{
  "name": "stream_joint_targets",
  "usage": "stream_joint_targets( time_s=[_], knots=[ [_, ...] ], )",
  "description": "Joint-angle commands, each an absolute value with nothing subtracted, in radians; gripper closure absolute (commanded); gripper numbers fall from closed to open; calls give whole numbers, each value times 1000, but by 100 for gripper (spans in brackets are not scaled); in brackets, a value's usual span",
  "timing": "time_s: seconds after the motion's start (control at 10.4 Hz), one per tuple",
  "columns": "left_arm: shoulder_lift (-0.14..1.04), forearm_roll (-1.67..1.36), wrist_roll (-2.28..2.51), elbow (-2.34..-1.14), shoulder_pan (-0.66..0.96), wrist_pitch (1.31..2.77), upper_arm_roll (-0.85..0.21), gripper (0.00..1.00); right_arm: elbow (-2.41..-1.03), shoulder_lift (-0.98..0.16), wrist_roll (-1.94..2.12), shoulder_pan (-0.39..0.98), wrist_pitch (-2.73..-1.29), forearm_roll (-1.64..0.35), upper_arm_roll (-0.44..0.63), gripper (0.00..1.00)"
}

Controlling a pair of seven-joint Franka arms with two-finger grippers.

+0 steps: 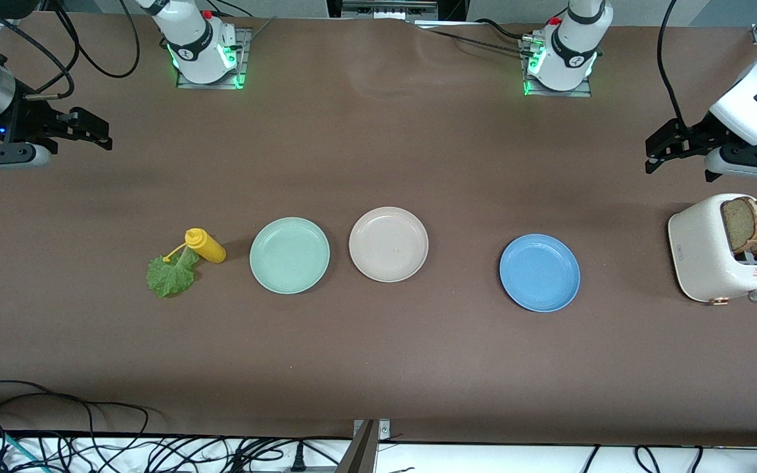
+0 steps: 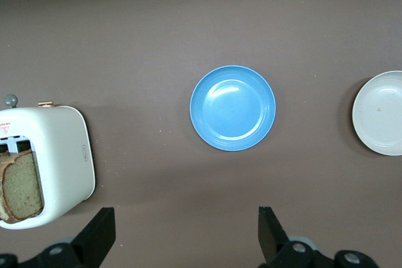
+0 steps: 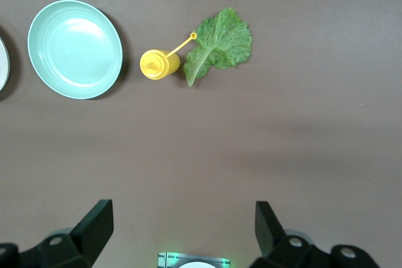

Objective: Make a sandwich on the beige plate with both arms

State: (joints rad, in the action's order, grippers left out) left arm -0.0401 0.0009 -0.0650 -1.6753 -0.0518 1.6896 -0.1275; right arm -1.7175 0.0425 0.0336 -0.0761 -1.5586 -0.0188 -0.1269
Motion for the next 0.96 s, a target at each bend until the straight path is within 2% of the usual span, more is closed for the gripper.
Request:
stream_joint_targets(
  time_s=[0.0,0.58,0.87],
  knots=[
    [-45,8,-60,-1674,-46,1677,-121,0,-1735,55,20,-74,-1569,-5,-129,0],
    [-40,14,-75,-1674,-64,1621,-120,0,-1733,55,21,-74,-1569,-5,-129,0],
    [33,15,-77,-1632,-185,1621,-120,0,-1733,45,21,-74,-1572,-6,-129,0]
  ],
)
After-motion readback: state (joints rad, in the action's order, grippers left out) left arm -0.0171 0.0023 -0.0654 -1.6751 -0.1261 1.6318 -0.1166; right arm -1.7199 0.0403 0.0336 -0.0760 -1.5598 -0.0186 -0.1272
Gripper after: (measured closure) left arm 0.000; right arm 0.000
